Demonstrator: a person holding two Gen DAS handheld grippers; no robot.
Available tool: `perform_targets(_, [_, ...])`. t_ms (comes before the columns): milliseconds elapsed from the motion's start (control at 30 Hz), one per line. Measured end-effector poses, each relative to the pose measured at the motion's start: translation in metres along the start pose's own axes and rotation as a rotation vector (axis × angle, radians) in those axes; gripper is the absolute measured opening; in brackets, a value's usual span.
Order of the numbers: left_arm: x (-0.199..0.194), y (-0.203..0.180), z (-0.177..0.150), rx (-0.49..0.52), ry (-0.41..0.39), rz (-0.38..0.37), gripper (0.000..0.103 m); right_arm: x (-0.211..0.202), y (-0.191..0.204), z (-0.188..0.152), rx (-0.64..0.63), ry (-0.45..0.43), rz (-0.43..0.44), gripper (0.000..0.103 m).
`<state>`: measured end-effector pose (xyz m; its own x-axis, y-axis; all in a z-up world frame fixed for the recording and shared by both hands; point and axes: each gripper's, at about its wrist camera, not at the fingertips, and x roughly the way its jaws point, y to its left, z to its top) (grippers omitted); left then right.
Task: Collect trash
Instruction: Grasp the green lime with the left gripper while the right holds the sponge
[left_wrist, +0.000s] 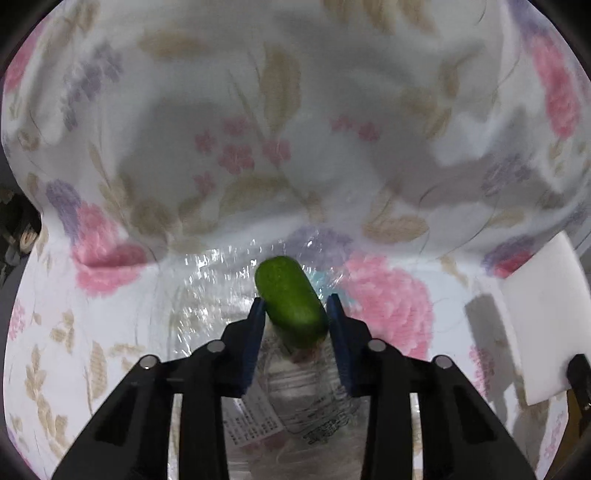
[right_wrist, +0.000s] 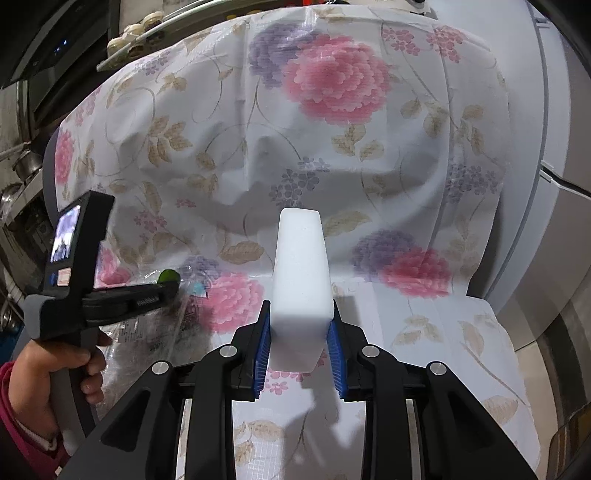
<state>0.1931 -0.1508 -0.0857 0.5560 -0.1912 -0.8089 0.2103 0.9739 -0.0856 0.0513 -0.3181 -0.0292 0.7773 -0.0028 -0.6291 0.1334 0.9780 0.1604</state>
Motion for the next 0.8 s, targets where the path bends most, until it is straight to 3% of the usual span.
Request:
perform_targets(233, [-0.068,0.007,-0.004,0.009,-0.14,-0.16,0.03,-0.03,-0.001,0.001,0.024,-0.03,0.027,0.029])
perform_targets(400, [-0.13,0.003,-0.043,0.071,-0.246,-0.274,0.03,-0.061,-0.004,-0.012,0.051,-0.034,0.049,0.029])
perform_targets(633, [-0.161,-0.007,-0.113,0.145,-0.273,-0.321,0.03,-0.088,-0.013,-0.062,0.071,0.045,0.02,0.029])
perform_targets(800, [-0.156,-0.022,-0.142,0.185,-0.22,-0.353,0.029,-0.093,-0.023,-0.089,0.115,0.089,0.0,0.029])
